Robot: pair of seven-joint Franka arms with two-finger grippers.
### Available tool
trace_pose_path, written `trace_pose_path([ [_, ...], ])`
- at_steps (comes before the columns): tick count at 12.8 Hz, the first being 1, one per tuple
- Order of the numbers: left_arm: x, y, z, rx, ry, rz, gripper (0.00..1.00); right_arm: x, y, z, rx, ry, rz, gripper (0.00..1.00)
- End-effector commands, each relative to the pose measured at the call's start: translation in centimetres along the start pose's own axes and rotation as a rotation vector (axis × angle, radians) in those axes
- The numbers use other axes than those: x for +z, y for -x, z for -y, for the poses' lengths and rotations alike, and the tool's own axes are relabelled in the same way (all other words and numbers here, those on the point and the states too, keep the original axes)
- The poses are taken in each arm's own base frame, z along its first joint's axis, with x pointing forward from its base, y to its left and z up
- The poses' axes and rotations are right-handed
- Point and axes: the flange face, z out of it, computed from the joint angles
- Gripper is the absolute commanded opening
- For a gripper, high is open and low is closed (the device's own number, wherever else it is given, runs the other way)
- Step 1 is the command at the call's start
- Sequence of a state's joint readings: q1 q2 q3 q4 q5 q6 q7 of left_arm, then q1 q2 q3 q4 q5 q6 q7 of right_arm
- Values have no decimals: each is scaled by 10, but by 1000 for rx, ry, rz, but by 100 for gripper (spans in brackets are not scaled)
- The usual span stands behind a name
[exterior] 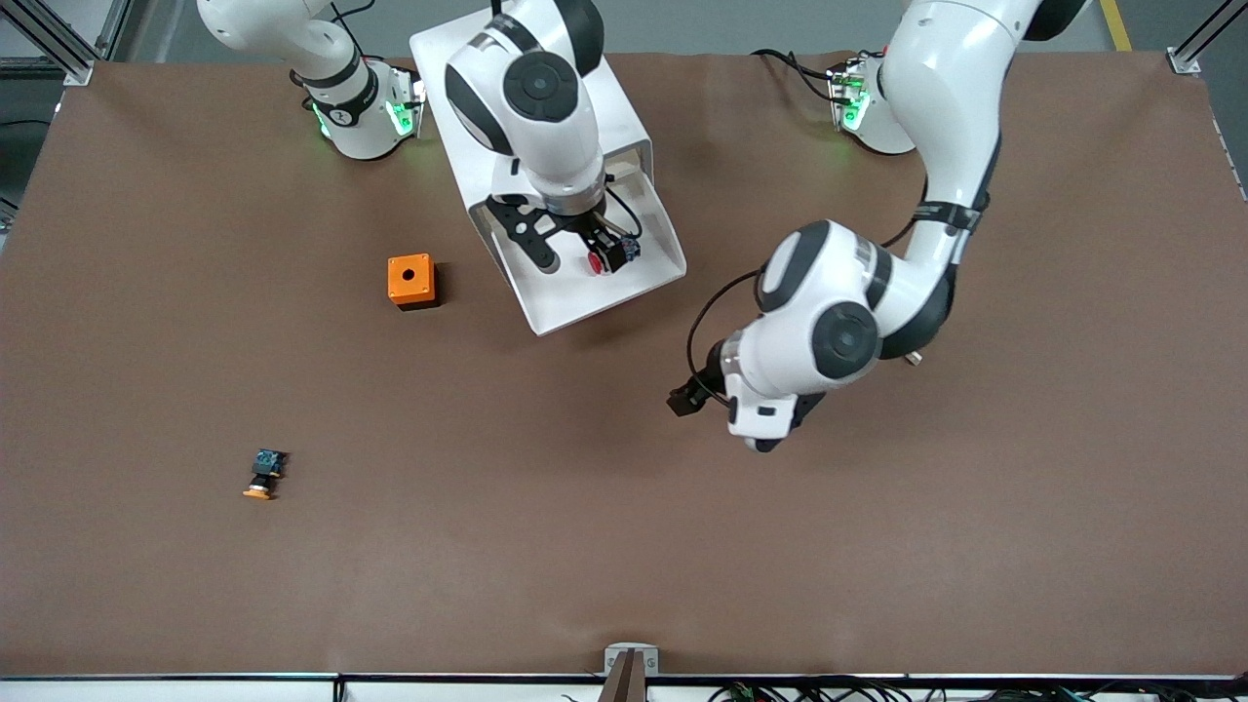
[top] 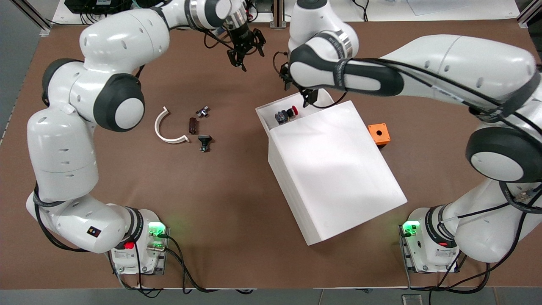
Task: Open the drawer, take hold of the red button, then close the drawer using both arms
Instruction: 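Reach the right gripper into the drawer while the left gripper holds it, then grasp the red push button with the right gripper and lift it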
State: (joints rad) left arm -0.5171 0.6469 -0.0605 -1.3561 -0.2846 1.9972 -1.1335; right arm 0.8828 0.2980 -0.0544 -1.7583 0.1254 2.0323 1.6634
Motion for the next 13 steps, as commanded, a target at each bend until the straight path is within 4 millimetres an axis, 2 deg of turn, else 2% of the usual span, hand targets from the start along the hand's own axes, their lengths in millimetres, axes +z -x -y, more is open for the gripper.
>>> trace_pose_path([
  [1, 0, 18, 3, 47, -19, -113, 99, 19, 17, 6, 33, -4, -25, 100],
  [4, -3, 27, 1, 83, -42, -177, 100, 37, 33, 7, 35, -1, -34, 100],
  [6, -2, 29, 0, 92, -43, -182, 100, 47, 36, 8, 63, 1, -44, 100],
  [9, -3, 29, 0, 92, -42, -183, 100, 52, 47, 7, 83, -2, -48, 99],
  [13, -1, 30, -1, 96, -45, -185, 100, 57, 54, 6, 73, 3, -51, 89],
])
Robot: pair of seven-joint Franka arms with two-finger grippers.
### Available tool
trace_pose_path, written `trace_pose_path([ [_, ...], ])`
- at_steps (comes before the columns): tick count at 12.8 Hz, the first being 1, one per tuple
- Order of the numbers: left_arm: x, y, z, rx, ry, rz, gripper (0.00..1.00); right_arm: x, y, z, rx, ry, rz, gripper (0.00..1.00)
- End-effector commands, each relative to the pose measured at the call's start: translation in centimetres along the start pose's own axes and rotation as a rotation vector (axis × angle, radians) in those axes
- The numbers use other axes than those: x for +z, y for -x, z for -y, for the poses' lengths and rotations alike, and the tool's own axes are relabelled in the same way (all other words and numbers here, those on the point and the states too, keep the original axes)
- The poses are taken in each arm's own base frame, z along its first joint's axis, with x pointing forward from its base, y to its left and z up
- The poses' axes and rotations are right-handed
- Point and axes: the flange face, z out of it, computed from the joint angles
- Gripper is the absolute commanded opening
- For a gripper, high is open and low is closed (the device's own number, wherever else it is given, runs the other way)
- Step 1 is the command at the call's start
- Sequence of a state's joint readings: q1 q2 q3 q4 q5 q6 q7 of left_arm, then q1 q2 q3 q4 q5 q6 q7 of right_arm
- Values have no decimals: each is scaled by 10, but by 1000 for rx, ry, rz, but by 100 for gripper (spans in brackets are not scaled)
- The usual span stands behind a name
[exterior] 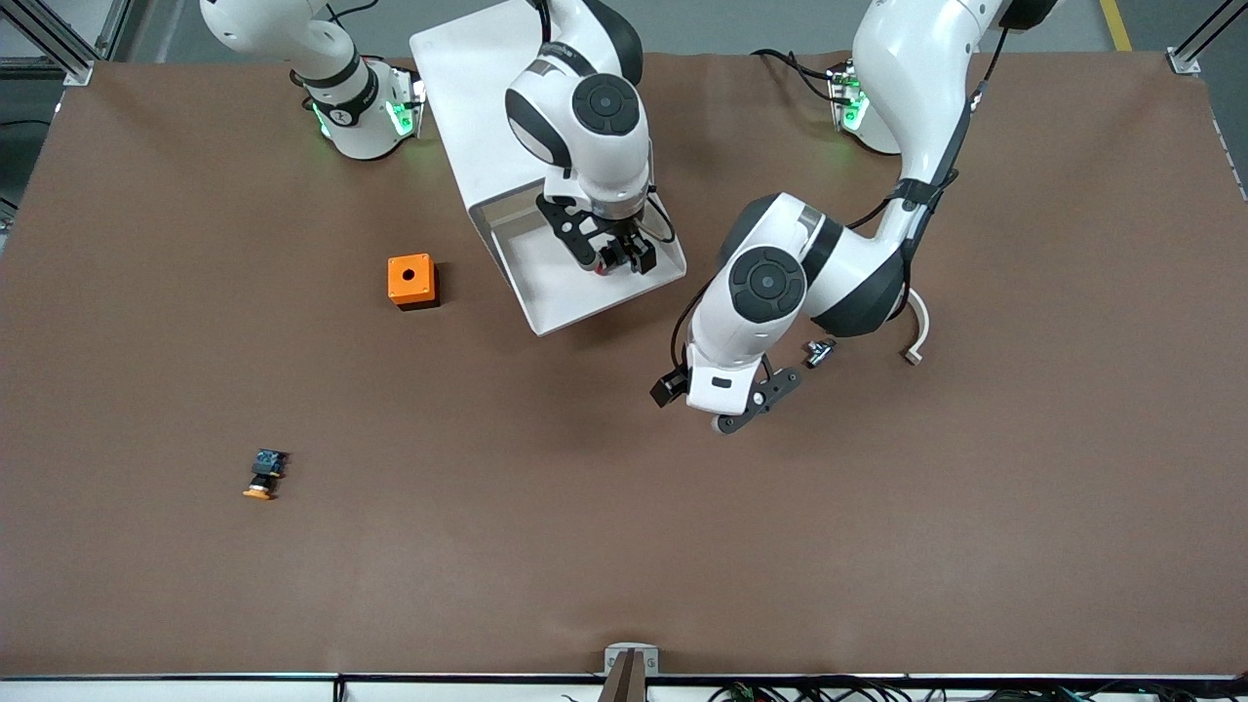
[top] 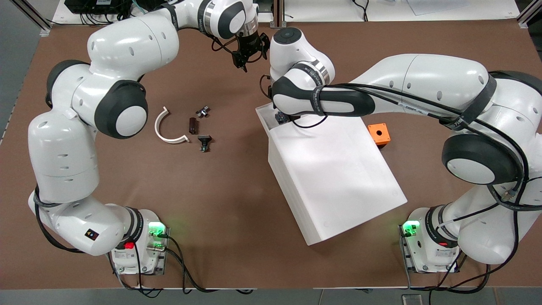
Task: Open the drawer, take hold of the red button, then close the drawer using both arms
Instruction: 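Grasp the red push button with the right gripper and lift it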
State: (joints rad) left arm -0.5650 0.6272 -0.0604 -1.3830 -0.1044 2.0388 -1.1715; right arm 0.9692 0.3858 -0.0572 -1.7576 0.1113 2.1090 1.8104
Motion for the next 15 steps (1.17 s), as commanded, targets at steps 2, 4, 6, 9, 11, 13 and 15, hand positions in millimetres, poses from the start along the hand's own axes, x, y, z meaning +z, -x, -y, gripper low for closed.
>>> trace_pose_path([
  [2, -7, 6, 3, 7, 1, -26, 100, 9, 9, 2, 4, -3, -27, 82],
  [4, -7, 7, 3, 10, 1, -24, 100, 10, 8, 2, 1, 1, -31, 72],
  [6, -6, 6, 3, 9, -1, -25, 100, 10, 5, 2, 2, 3, -33, 58],
  [9, -5, 5, 3, 7, -2, -24, 100, 5, -1, 6, -3, -2, -42, 20],
  [11, -4, 5, 4, 7, -3, -24, 100, -4, -9, 12, -11, -17, -40, 2],
  [13, -4, 5, 4, 7, -3, -24, 100, -26, -30, 20, -63, 7, -38, 0],
  [15, -2, 5, 4, 8, -5, -23, 100, -60, -62, 30, -147, 47, -35, 0],
])
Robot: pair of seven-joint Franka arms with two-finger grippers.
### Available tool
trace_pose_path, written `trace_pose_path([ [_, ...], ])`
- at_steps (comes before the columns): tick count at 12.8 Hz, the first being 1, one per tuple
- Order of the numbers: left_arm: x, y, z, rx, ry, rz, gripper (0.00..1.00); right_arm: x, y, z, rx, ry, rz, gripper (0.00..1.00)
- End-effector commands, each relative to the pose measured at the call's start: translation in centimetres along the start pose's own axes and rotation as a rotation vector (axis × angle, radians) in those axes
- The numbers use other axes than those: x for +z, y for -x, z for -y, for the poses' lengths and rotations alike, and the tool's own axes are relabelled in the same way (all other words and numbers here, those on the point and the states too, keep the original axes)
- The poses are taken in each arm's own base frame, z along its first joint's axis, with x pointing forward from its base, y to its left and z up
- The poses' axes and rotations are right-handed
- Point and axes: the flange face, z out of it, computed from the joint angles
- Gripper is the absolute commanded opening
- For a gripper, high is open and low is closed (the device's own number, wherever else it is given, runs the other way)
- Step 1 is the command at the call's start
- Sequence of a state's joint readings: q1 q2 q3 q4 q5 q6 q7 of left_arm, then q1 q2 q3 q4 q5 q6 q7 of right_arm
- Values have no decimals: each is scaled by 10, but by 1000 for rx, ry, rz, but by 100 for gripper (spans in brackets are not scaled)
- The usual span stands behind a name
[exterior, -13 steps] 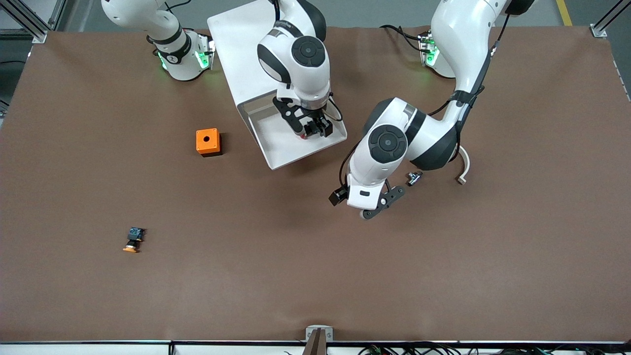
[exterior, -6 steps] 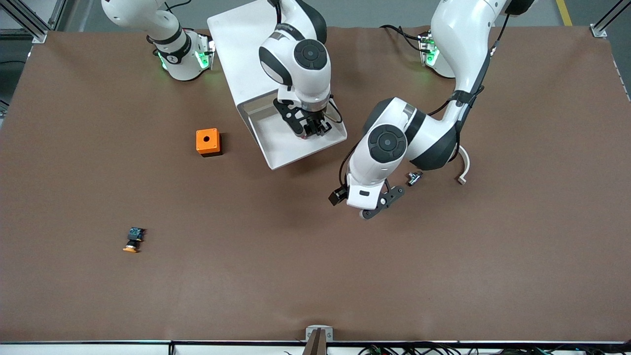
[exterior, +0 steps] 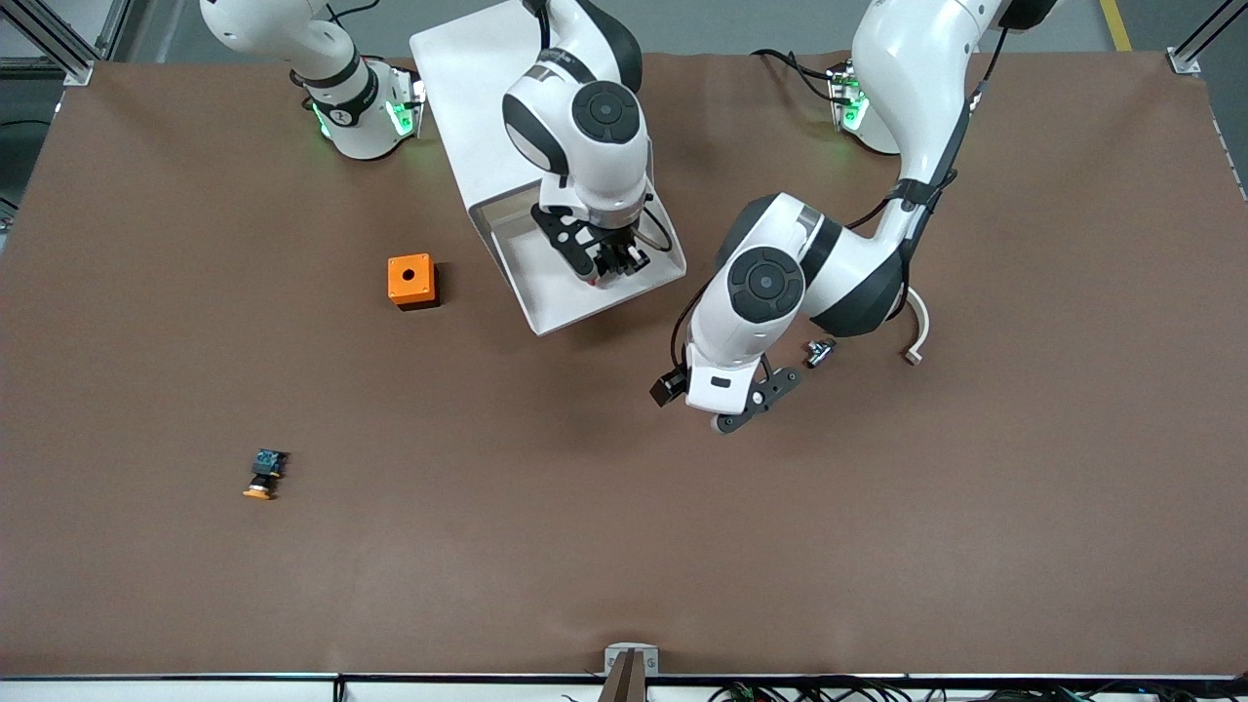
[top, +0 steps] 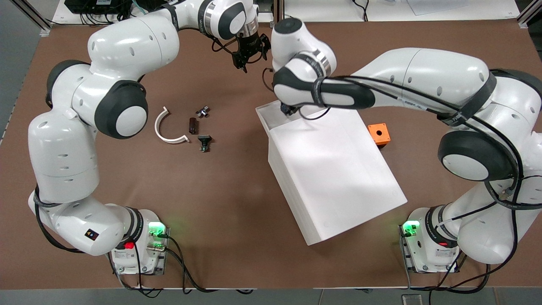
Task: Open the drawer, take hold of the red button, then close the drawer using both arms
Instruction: 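Grasp the red push button with the right gripper and lift it, then carry the red button out while the left gripper pushes the drawer shut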
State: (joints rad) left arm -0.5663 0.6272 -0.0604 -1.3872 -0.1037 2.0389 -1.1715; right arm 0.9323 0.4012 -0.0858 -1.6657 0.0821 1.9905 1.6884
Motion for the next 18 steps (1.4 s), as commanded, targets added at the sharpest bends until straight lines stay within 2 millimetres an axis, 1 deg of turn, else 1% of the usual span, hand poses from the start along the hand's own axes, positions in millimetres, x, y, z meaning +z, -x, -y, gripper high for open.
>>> trace_pose_path([
  [1, -3, 4, 4, 6, -3, -23, 100, -44, -49, 11, -128, 13, 5, 0],
  [3, 6, 15, 3, 30, -24, -31, 100, -55, -108, 13, -280, -10, 15, 0],
  [4, 10, 17, 4, 44, -37, -46, 100, -58, -142, 12, -362, -23, 20, 0],
  [6, 26, 42, 3, 78, -49, -46, 100, -61, -205, 8, -521, -50, 20, 0],
  [7, 33, 50, 3, 89, -49, -44, 100, -60, -235, 3, -586, -58, 18, 0],
  [9, 41, 75, -2, 113, -58, -40, 100, -55, -286, -10, -686, -54, 22, 0],
  [10, 44, 85, -5, 105, -60, -40, 100, -52, -315, -18, -714, -55, 23, 0],
  [11, 51, 100, -7, 108, -67, -30, 100, -52, -333, -24, -747, -59, 21, 0],
  [14, 63, 147, -13, 111, -67, 25, 100, -34, -401, -45, -807, -69, 13, 0],
  [16, 78, 172, -15, 88, -81, 72, 100, -5, -440, -55, -805, -66, 14, 0],
  [18, 81, 193, -17, 69, -80, 114, 100, 22, -465, -63, -776, -64, 15, 0],
])
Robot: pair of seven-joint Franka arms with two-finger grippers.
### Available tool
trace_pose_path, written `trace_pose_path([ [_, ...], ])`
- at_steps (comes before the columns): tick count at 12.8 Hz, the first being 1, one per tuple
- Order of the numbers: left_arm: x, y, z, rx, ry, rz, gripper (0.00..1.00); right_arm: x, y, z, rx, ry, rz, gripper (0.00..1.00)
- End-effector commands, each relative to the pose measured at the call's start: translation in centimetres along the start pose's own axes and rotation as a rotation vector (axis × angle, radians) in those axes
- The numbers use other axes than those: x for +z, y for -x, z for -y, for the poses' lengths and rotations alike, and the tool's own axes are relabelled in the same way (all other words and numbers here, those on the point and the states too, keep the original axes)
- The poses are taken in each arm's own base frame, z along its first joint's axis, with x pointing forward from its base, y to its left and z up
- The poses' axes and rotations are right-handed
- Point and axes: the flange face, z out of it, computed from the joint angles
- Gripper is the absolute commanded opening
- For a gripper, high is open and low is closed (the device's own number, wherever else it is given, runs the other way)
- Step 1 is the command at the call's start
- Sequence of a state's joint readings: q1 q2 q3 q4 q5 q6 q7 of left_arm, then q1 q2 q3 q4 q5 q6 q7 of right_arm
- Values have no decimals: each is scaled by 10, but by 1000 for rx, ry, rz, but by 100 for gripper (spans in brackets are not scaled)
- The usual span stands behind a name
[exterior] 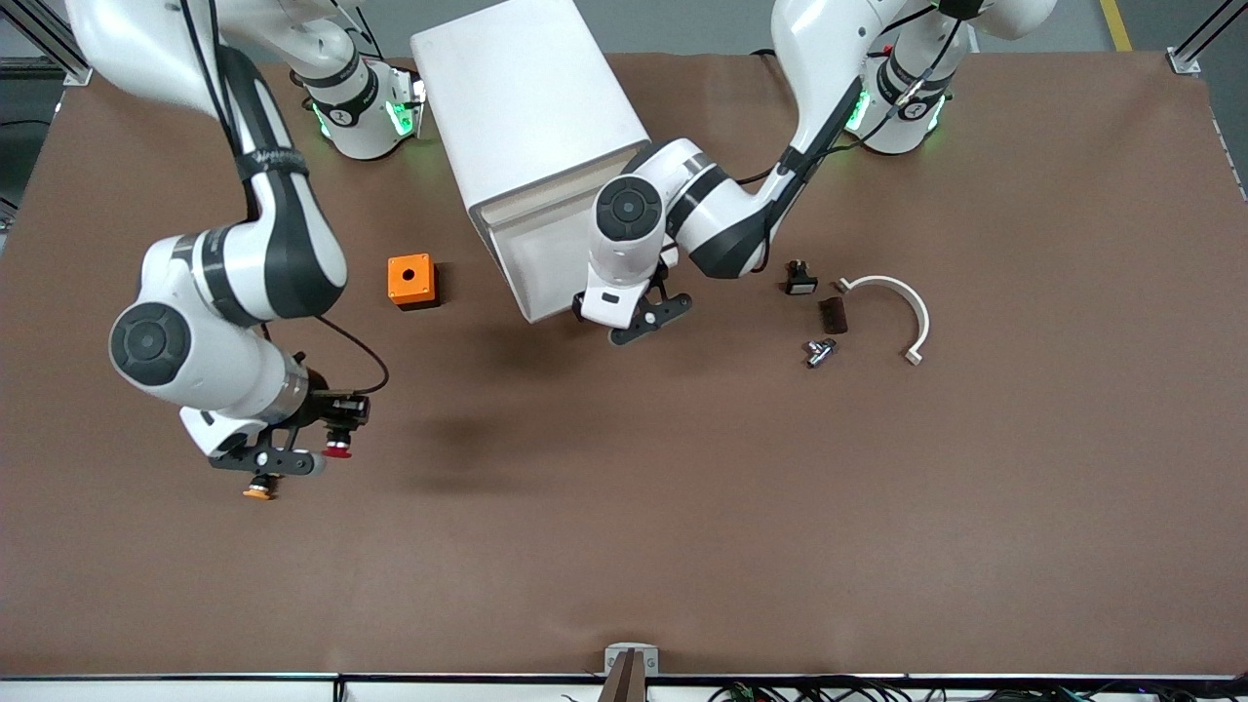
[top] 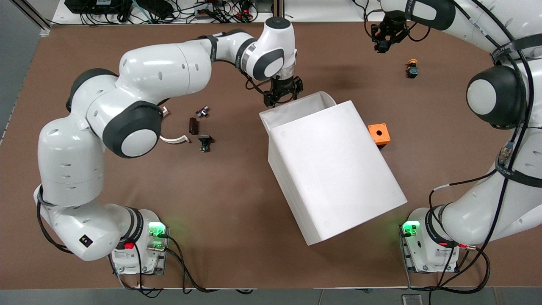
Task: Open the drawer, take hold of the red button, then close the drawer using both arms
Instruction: 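Carry the red button out while the left gripper pushes the drawer shut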
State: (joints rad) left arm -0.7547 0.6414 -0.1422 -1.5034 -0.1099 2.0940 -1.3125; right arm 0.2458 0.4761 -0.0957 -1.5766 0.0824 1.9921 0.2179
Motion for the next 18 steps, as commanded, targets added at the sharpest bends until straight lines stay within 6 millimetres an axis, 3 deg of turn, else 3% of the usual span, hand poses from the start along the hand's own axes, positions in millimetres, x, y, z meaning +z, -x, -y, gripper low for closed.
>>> trace_pose_path([
  [1, 7, 27, -5, -28, 17, 63, 100, 38, -17, -28, 25, -11, 4, 0],
  [6, 10, 53, -9, -80, 37, 189, 100, 96, -37, -73, 22, -6, -9, 0],
  [11, 26, 73, -10, -198, 20, 297, 100, 126, -43, -87, 48, -12, -18, 0],
  [18, 21, 68, -6, -213, 25, 320, 100, 160, -41, -95, 60, -7, -32, 1],
])
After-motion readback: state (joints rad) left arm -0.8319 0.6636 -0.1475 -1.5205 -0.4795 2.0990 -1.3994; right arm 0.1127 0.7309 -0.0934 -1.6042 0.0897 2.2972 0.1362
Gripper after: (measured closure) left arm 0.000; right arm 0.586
